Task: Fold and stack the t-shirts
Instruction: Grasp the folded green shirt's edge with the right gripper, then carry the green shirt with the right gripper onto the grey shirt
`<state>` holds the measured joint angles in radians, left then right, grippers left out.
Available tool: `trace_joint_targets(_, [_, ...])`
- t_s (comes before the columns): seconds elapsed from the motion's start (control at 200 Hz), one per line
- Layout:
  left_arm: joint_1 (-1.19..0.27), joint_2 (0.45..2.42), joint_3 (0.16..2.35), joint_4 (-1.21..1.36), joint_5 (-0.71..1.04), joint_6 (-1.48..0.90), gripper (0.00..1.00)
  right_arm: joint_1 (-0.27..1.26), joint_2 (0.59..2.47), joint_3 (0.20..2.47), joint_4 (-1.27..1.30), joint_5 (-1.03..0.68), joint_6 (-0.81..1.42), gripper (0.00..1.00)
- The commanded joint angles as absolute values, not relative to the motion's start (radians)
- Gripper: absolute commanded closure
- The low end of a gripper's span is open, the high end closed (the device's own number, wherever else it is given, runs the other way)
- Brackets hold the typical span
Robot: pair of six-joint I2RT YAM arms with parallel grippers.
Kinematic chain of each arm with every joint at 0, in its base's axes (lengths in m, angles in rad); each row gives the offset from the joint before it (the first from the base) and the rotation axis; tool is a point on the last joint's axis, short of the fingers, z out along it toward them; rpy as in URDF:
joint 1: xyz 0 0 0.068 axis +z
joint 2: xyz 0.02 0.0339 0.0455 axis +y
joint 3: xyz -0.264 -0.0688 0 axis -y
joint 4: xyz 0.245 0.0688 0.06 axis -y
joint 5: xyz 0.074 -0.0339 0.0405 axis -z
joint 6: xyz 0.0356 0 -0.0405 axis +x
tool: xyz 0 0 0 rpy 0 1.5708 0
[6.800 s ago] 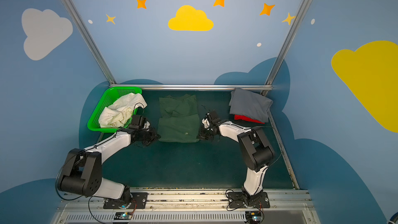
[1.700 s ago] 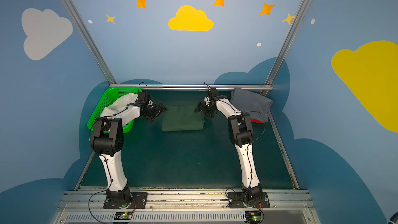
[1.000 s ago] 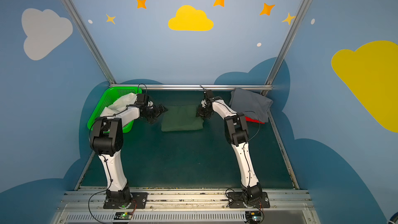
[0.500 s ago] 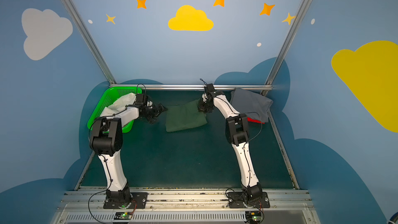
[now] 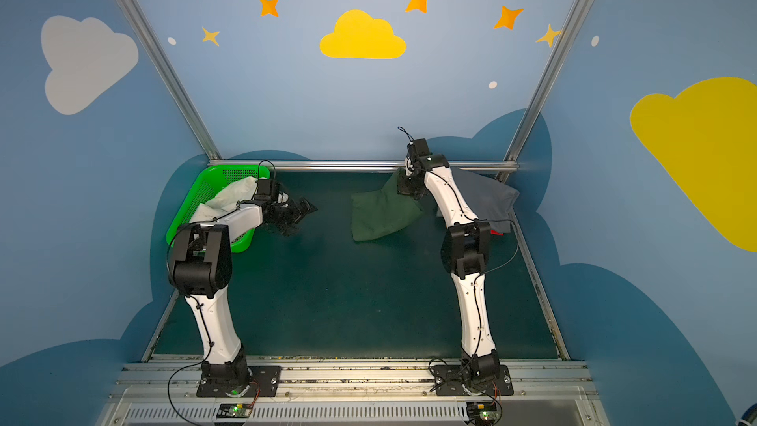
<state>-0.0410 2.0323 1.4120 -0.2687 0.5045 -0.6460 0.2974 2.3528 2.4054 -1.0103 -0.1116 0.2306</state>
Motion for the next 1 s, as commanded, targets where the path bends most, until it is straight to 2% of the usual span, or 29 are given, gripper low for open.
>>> trace_joint_targets(0.0, [-0.036, 2.009, 1.403, -0.263, 0.510, -0.648, 0.00, 0.266, 2.277, 2.435, -1.031, -0.073, 0.174, 1.00])
trace_joint_targets(0.435, [-0.032, 2.003, 1.400, -0.250, 0.517, -0.655, 0.00, 0.138, 2.261, 2.478, -0.963, -0.187, 0.198, 1.00])
trace_joint_targets(0.691, [-0.031, 1.989, 1.393, -0.250, 0.512, -0.655, 0.00, 0.014, 2.261, 2.487, -0.879, -0.407, 0.293, 1.00])
trace_joint_targets(0.996, [-0.031, 1.986, 1.402, -0.265, 0.506, -0.653, 0.00, -0.109, 2.228, 2.487, -0.859, -0.418, 0.305, 1.00])
